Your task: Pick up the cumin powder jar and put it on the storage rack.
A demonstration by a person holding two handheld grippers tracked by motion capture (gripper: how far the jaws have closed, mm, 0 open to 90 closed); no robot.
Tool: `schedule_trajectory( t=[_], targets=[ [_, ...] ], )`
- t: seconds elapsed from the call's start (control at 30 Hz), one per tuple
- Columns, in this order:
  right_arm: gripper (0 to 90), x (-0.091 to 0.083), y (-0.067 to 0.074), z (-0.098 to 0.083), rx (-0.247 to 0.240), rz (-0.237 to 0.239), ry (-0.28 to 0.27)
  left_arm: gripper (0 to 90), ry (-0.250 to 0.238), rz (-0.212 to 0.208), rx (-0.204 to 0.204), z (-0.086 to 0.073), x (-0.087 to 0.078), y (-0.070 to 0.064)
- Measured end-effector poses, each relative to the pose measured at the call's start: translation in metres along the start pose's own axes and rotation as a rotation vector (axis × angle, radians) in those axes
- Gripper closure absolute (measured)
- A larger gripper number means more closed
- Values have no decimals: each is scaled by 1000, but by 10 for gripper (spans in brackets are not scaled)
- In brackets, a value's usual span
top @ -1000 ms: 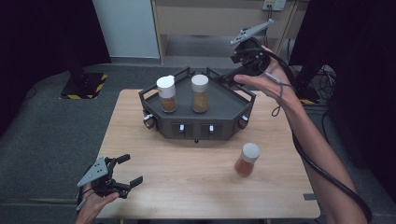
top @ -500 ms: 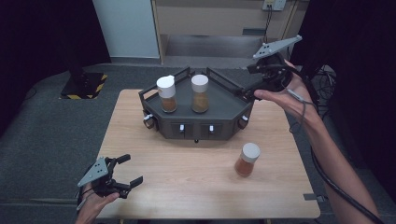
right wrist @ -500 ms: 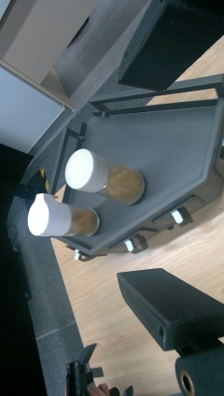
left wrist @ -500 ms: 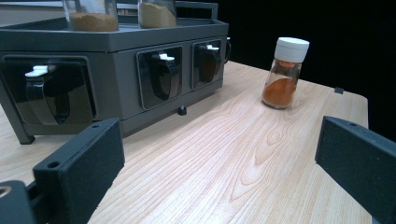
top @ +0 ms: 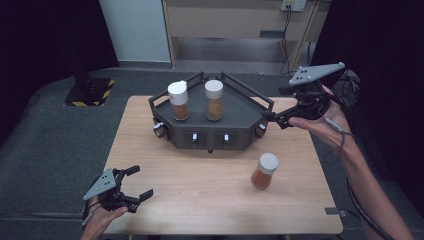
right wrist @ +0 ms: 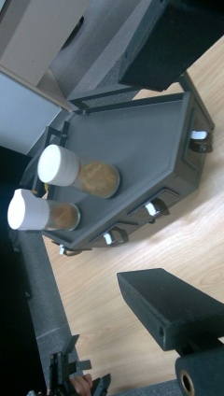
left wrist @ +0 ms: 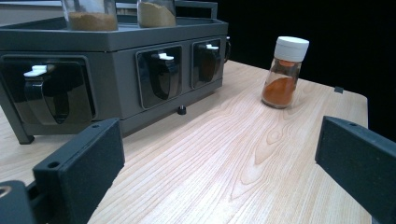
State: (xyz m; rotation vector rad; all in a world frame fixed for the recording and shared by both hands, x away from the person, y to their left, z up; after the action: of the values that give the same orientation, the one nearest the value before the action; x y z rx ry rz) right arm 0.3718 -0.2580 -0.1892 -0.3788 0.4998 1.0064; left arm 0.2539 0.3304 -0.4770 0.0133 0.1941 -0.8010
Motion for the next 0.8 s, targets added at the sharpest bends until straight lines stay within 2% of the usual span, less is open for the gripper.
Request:
schedule_trajectory(
  t=[0.4,0.8],
  targets=[
    [67,-15,11,-39,35,-26,6,0,3,4,0,0,0,0],
    [67,-28,17,-74,87,-47,-13,0,5,3,0,0,0,0]
  ],
)
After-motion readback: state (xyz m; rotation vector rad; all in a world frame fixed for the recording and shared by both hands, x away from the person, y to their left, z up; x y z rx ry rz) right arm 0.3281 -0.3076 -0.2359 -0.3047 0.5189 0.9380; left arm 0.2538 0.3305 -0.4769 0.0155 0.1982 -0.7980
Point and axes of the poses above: each handheld gripper's, and its own axes: x roughly forward along the jaws, z roughly out of its top, y roughly to its left, the point moved 8 cm from there along x, roughly forward along the jaws, and after that the axes turned 6 degrees about z, right-handed, at the moved point
